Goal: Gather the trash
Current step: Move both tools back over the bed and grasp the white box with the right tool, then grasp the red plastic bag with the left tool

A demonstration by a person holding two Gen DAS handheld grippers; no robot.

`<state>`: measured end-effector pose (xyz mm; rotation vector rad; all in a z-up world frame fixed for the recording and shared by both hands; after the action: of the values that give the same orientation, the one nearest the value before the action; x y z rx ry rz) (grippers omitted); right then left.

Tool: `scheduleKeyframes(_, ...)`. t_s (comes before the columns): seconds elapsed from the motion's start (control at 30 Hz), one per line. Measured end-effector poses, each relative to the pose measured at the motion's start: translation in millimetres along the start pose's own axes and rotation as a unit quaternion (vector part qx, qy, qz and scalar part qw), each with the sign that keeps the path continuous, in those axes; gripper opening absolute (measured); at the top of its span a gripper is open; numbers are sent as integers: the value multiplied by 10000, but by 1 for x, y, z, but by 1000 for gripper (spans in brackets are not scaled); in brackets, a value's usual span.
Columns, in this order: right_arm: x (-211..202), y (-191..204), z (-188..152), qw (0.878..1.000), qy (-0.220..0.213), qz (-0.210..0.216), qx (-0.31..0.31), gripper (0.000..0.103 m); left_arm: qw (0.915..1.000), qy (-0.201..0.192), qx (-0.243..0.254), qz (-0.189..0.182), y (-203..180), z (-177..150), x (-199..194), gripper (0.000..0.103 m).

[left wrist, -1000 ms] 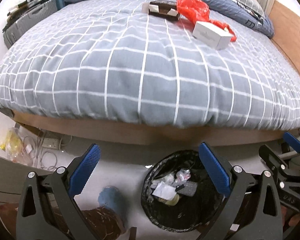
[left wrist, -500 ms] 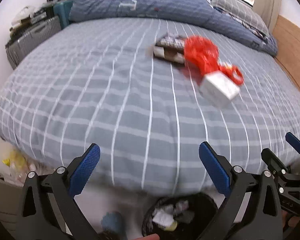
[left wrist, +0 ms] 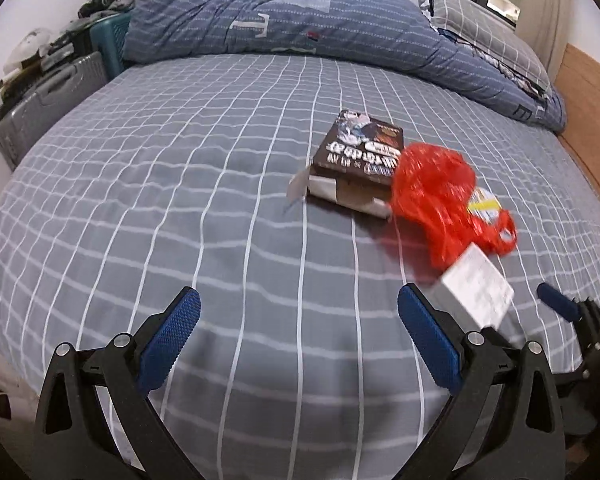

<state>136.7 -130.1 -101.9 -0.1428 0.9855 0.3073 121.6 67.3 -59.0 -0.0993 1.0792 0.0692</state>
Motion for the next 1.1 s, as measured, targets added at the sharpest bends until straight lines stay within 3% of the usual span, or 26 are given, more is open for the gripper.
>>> scheduleKeyframes(0.1, 14, -3, 3, 9995, 113, 299, 62, 95, 10000, -29, 95, 2, -2, 10, 9, 97)
scheduleKeyframes(0.3, 30, 3, 4, 9990, 216, 373, -73, 95, 9999, 83, 120, -51, -5, 15, 25, 97)
scheduleKeyframes(0.37, 33, 5, 3, 9990, 260, 334, -129, 74, 9999, 83, 92, -48, -4, 17, 28, 97)
scheduleKeyframes(0.73, 5, 7, -3, 9982, 149, 297, -505, 73, 9998, 85, 172, -60, -15, 20, 32, 97)
scheduleKeyframes(0.93, -21, -17, -11, 9987, 31, 309, -402, 74, 9995, 56, 265, -145, -40, 24, 31, 97)
scheduleKeyframes(1.1, -37, -60, -11, 9999, -127, 2, -31, 74, 9988, 6, 408, -284, -71, 31, 33, 97)
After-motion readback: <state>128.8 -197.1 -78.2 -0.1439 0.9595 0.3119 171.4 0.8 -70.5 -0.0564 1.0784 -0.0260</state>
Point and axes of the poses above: each gripper's, at about its wrist camera, not at the fingertips, and x roughly the way its jaws point, y to its left, z to its top, the point moved 1 cm from there along x, roughly the way its jaws point, and after that the axes turned 9 degrees about y, right-handed, at the moved point
